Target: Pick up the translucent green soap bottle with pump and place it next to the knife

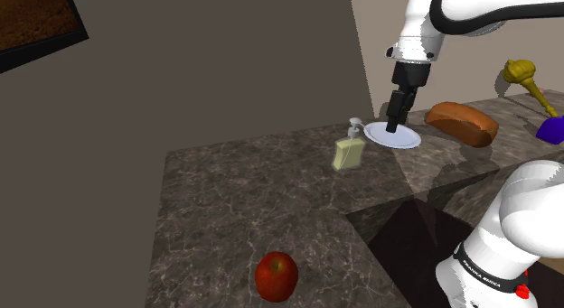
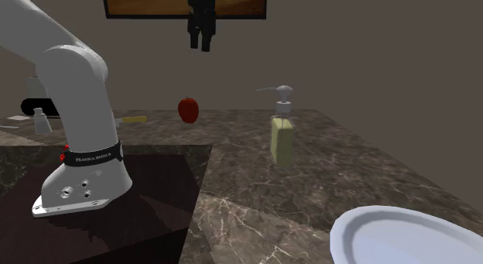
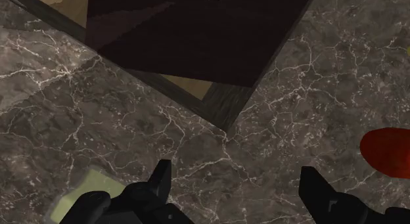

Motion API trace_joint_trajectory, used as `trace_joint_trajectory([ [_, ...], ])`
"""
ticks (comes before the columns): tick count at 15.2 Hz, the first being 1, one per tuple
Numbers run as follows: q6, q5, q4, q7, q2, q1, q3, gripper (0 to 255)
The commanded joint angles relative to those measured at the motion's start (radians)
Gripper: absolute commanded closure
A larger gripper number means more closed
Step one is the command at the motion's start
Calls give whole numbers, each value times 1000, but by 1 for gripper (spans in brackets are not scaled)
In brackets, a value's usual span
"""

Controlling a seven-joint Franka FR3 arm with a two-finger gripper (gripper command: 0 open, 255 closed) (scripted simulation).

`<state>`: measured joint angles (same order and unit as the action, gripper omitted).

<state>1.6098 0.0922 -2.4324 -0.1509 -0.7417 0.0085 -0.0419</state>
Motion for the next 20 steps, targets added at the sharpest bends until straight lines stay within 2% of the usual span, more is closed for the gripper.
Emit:
trace_joint_trajectory([
  [1,0,0,0,0,0,0,0,0],
  [6,139,-68,-63,-197,49,-11,-108,0],
  [12,318,-115,-77,-435,180,-8,-244,0],
  [16,433,-108,-47,-603,305,10,-335,0],
  [20,532,-55,14,-787,455,43,-423,0],
])
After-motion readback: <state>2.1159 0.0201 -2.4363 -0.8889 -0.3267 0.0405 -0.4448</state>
